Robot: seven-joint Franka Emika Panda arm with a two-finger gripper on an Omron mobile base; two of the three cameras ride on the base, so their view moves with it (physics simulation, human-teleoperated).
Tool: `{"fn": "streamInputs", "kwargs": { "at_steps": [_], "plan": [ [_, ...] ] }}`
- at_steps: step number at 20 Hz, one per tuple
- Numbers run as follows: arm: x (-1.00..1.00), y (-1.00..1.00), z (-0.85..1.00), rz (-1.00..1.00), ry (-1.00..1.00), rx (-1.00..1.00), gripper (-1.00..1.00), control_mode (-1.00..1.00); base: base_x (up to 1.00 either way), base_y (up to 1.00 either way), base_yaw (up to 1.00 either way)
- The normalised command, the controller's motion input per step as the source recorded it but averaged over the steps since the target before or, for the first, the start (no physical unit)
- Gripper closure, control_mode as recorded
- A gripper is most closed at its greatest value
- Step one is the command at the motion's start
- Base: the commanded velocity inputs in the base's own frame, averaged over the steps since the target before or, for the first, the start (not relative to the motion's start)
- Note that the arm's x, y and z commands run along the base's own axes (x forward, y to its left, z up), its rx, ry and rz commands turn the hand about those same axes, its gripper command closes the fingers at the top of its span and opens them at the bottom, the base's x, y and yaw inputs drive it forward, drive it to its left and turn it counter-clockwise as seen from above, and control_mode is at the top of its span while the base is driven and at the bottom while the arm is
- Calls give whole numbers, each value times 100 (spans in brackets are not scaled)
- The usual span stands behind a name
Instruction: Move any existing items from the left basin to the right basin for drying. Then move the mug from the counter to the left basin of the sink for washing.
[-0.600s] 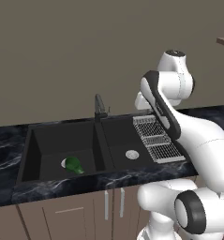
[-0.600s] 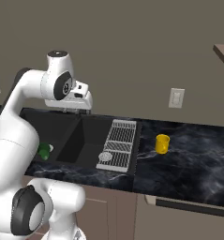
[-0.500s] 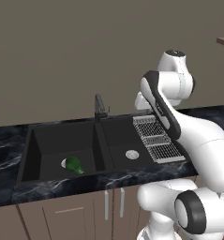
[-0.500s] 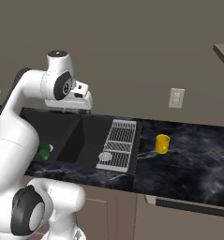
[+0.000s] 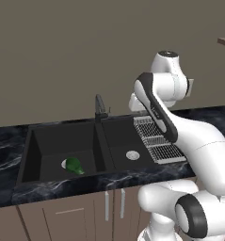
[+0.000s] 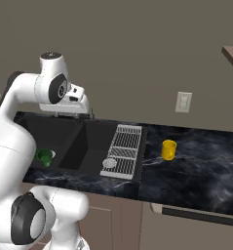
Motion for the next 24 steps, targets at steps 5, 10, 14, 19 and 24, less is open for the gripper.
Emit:
{"fn": "streamInputs", "kwargs": {
  "at_steps": [5,10,14,19,24],
  "plan": [
    [-15,35,-1,0,0,-1,-100,-100,0,0,0],
    [-18,45,-4,0,0,-1,-100,-100,0,0,0],
    [-16,52,-9,0,0,-2,-100,-100,0,0,0],
    [-13,47,-13,1,0,-1,-100,-100,0,0,0],
    [-4,52,-15,0,2,0,-100,-100,0,0,0]
  ]
}}
